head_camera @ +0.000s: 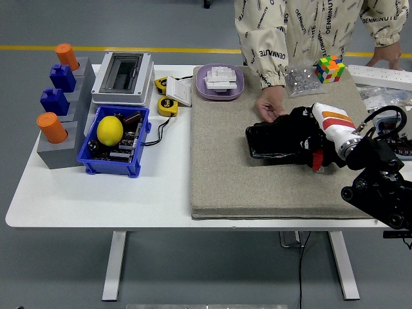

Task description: Pick the rag up,wipe the panel,place it on the desk

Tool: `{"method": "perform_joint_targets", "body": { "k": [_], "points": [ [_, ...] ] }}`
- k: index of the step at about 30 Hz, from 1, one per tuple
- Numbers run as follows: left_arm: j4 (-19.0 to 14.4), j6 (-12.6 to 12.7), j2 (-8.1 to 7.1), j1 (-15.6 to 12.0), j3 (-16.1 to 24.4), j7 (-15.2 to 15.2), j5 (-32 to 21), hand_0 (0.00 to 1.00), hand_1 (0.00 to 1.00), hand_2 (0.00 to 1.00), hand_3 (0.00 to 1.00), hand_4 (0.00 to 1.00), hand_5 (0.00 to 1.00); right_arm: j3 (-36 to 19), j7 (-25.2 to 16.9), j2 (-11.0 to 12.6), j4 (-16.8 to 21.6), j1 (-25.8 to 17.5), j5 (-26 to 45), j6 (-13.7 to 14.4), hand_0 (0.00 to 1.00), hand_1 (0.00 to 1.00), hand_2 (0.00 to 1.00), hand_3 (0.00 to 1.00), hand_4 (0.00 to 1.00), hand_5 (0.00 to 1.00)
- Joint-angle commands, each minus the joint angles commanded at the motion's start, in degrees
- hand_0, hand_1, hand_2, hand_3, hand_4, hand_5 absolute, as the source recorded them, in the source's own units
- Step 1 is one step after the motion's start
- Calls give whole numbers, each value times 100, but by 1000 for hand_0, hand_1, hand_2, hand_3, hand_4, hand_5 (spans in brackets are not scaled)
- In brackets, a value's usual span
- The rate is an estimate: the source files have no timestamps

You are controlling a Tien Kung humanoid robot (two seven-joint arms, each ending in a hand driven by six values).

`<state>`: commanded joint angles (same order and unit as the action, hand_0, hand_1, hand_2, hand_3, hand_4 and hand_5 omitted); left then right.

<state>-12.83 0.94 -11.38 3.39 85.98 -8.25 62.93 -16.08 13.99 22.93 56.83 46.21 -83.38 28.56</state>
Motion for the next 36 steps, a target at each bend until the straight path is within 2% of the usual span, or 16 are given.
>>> {"method": "perform_joint_targets", "body": {
  "k": [16, 36],
  "points": [
    [-13, -4, -5, -6, -47, 5, -13, 609, 641, 654, 562, 628, 440, -371, 28, 699, -56, -327, -98, -75, 238, 363, 412, 425, 940, 2],
    [-13, -5, 14, -34, -44, 8, -7, 609, 640, 654, 562, 627, 440, -761, 50, 1054, 34, -537, -206, -94, 240, 363, 412, 423, 940, 2]
  ]
}}
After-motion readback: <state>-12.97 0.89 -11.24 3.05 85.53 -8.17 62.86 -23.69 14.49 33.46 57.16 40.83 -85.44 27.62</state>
